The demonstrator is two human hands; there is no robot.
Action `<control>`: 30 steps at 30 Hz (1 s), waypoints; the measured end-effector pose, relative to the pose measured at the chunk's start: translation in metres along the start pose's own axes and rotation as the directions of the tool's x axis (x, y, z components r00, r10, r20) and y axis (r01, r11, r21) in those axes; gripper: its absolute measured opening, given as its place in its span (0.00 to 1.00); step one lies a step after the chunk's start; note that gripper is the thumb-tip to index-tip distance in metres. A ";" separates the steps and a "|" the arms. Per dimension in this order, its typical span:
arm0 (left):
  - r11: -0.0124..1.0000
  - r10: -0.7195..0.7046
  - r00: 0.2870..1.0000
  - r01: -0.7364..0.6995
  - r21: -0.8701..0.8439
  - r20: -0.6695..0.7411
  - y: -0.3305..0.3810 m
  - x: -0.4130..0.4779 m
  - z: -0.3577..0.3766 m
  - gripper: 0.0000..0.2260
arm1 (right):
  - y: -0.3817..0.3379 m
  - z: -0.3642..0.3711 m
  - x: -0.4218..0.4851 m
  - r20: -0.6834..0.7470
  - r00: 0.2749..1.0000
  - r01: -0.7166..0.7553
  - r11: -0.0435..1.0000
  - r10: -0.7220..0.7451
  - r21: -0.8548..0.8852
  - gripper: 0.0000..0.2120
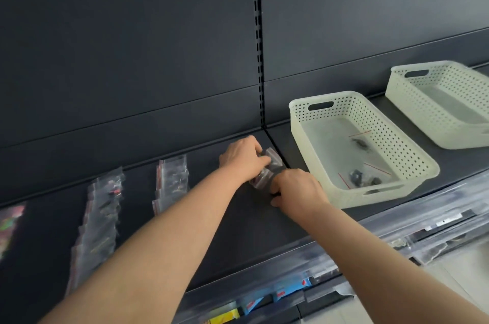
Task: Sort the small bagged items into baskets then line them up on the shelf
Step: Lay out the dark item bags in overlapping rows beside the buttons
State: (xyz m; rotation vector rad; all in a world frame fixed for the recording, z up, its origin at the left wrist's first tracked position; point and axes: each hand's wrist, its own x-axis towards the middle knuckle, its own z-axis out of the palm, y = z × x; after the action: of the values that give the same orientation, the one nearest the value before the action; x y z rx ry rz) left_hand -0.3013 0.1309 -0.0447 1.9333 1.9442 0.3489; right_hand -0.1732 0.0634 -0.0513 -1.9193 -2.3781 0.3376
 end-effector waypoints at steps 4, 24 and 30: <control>0.998 0.000 0.999 0.002 -0.067 0.035 0.009 0.011 0.003 0.22 | 0.000 -0.003 0.002 0.014 1.000 0.000 1.000 0.000 0.009 0.13; 0.524 -0.261 0.963 0.205 -0.826 0.074 -0.043 -0.082 -0.031 0.03 | -0.040 0.012 0.005 0.157 0.984 -0.164 0.080 0.084 0.983 0.11; 0.552 -0.381 0.923 0.185 -0.813 -0.048 -0.059 -0.105 -0.034 0.04 | -0.050 0.008 -0.004 0.166 0.986 -0.146 0.346 -0.027 0.927 0.11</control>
State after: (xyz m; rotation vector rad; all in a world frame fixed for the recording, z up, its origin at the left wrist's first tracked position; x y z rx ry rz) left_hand -0.3710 0.0274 -0.0306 0.9846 1.7111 1.1581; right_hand -0.2218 0.0487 -0.0485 -1.3411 -1.4411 1.5220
